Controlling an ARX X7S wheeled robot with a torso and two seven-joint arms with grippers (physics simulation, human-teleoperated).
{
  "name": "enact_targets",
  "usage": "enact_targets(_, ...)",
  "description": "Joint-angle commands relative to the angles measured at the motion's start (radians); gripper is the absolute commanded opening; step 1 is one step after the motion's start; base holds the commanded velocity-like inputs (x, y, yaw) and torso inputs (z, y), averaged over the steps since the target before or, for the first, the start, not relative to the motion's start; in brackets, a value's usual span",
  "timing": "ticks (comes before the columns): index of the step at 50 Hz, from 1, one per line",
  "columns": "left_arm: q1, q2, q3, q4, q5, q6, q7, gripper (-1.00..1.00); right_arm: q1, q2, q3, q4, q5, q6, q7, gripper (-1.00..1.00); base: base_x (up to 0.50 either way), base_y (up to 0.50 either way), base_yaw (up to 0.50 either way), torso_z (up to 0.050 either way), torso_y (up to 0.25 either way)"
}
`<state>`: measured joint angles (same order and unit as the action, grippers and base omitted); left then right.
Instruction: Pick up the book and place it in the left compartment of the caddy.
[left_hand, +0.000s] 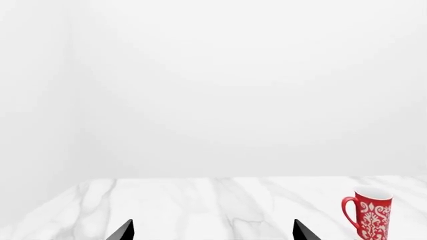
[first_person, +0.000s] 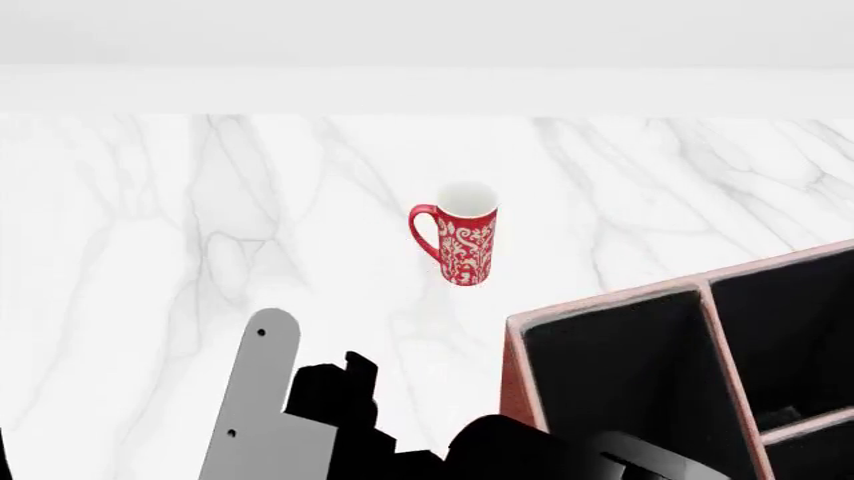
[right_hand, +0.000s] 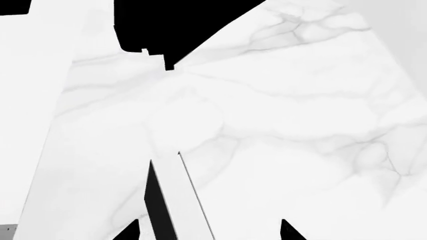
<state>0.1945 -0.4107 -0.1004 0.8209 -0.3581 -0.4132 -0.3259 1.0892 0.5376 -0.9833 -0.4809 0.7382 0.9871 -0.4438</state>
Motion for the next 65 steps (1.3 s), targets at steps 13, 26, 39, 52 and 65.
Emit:
enact_targets(13, -0.009, -0.024, -0.063, -0.048, -0.039, 0.027, 0.016, 1.0, -0.026, -0.01, -0.05, 0.039, -0.039, -0.039, -0.013, 1.0, 0.0, 0.0, 0.0, 0.0, 0.0)
enact_targets(26, 0.026, -0.046, -0.123, -0.01, -0.061, 0.01, 0.0, 1.0, -0.039, -0.018, -0.077, 0.066, -0.063, -0.061, -0.018, 1.0, 0.0, 0.0, 0.0, 0.0, 0.0)
enact_targets(39, 0.048, -0.057, -0.141, 0.021, -0.07, 0.005, -0.006, 1.0, -0.047, -0.029, -0.093, 0.092, -0.08, -0.077, -0.018, 1.0, 0.0, 0.0, 0.0, 0.0, 0.0)
enact_targets(52, 0.055, -0.061, -0.143, 0.027, -0.071, 0.01, -0.008, 1.0, -0.074, -0.056, -0.118, 0.173, -0.129, -0.125, -0.004, 1.0, 0.0, 0.0, 0.0, 0.0, 0.0)
enact_targets(65, 0.052, -0.064, -0.137, 0.025, -0.069, 0.009, -0.011, 1.0, -0.095, -0.071, -0.127, 0.234, -0.141, -0.167, -0.018, 1.0, 0.0, 0.0, 0.0, 0.0, 0.0)
